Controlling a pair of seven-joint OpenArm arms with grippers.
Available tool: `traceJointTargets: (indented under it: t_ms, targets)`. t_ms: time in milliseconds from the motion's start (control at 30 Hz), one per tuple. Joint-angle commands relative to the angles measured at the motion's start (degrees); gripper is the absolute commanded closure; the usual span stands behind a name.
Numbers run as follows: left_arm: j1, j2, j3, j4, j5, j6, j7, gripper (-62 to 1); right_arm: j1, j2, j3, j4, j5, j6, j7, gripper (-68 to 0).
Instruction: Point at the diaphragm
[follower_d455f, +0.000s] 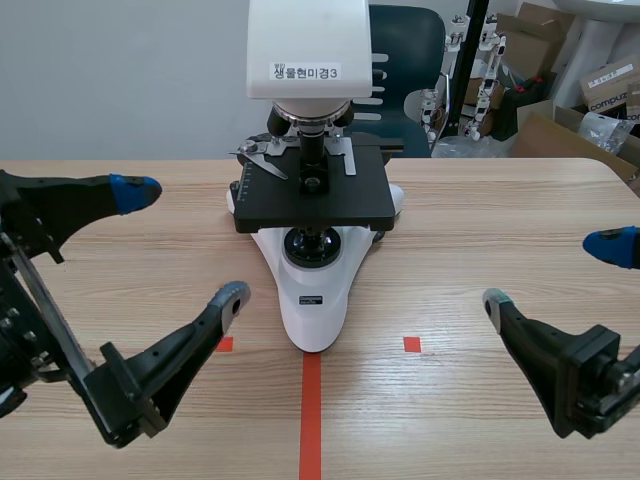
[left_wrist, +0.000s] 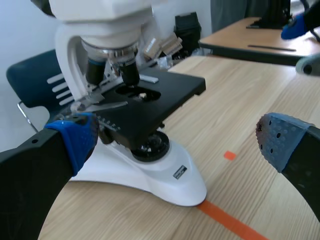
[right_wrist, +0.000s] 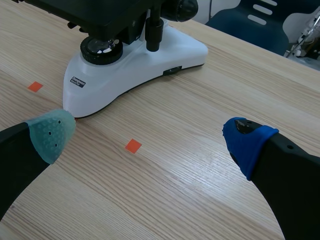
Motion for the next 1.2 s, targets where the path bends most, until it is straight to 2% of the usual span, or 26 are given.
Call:
traceJointTargets:
  t_ms: [0, 233, 533, 600, 1167]
  targets:
    - [0.5, 0.5, -0.3, 3.2, 1.4, -0.1, 0.7, -62.3, 0.6, 0.3, 0.3, 0.6, 0.2, 0.0, 0.9, -67.9]
    - [0.8, 6.4, -1.2, 5.6, 2.9, -0.1, 10.4, -62.3, 0.6, 0.3, 0.3, 0.6, 0.2, 0.0, 0.9, -67.9]
    - [0.7, 14.9, -2.9, 5.6, 5.7, -0.1, 13.6, -62.3, 0.6, 0.3, 0.3, 0.6, 0.2, 0.0, 0.9, -67.9]
    - [0.8, 15.4, -2.9, 5.6, 6.8, -0.3, 13.6, -62.3, 0.6, 0.3, 0.3, 0.6, 0.2, 0.0, 0.9, -67.9]
    - [0.8, 15.3, -2.9, 5.6, 6.8, -0.3, 15.0, -62.3, 0.6, 0.3, 0.3, 0.6, 0.2, 0.0, 0.9, -67.9]
